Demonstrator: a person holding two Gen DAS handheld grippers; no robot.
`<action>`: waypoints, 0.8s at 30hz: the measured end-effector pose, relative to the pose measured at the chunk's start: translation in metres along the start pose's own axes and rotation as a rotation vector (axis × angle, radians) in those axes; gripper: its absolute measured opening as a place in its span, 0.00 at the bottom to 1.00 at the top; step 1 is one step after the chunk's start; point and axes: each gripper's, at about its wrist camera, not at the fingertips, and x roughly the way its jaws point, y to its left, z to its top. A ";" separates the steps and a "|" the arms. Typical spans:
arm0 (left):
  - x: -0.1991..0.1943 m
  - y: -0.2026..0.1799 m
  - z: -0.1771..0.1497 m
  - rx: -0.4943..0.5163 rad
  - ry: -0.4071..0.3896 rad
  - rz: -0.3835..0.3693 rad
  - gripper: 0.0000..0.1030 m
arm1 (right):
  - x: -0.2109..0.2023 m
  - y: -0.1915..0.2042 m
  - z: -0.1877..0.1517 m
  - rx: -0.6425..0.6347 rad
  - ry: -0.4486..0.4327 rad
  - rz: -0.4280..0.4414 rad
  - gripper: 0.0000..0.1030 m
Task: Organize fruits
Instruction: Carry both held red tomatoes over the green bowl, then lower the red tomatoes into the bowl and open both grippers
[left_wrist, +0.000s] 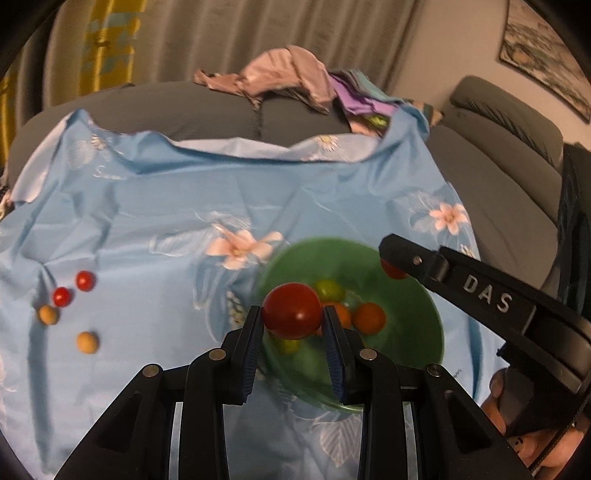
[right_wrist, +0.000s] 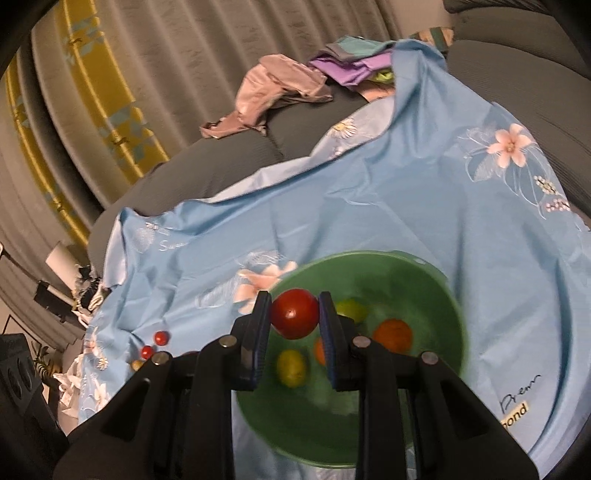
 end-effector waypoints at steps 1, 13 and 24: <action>0.003 -0.003 -0.001 0.003 0.010 -0.008 0.31 | 0.002 -0.002 0.000 0.002 0.006 -0.006 0.26; 0.031 -0.013 -0.014 0.010 0.103 -0.056 0.31 | 0.023 -0.019 -0.003 0.020 0.078 -0.047 0.26; 0.042 -0.017 -0.017 0.013 0.146 -0.075 0.31 | 0.039 -0.033 -0.007 0.036 0.137 -0.094 0.26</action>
